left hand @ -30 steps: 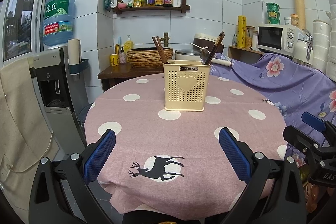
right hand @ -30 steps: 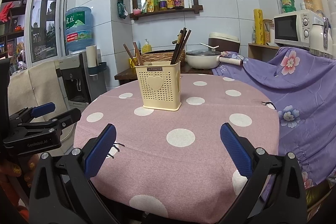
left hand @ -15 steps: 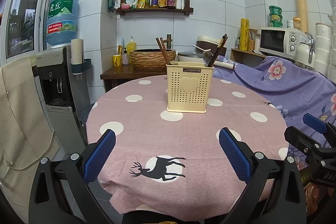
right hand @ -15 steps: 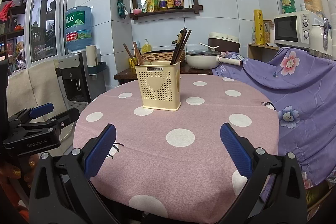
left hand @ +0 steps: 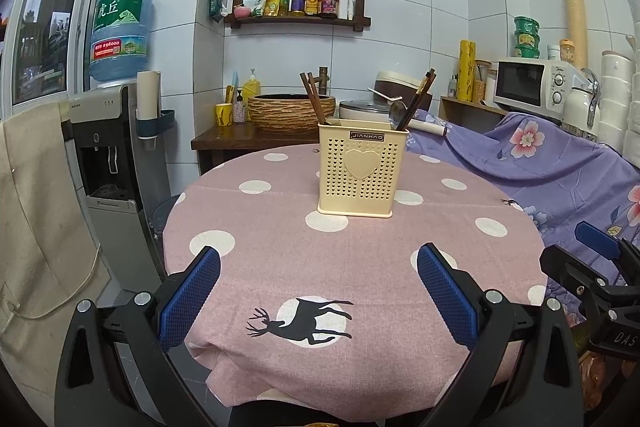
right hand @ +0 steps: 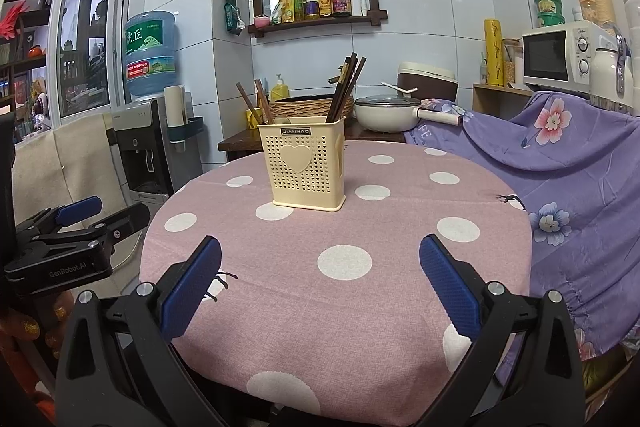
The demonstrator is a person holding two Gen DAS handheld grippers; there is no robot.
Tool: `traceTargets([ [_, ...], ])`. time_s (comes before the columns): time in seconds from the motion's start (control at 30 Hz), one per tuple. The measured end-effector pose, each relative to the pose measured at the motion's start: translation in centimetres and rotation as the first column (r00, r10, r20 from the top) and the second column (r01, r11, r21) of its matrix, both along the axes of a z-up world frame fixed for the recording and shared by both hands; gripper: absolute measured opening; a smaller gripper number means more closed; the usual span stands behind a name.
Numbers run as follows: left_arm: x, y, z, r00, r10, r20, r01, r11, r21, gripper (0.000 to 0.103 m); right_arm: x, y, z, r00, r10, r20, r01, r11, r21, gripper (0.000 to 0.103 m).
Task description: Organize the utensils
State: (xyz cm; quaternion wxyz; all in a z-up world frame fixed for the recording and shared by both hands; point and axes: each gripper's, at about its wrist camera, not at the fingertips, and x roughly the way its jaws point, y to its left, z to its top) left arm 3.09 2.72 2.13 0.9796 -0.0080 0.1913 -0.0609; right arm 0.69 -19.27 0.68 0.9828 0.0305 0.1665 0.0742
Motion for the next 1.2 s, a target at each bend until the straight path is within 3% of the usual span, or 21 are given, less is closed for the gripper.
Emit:
traceTargets([
  [1.2,0.09,-0.29,-0.32,1.000,0.000,-0.011,0.000,1.000,-0.002,0.097,-0.02,0.35,-0.01,1.000,0.005,0.000,-0.005,1.000,-0.001,0.097],
])
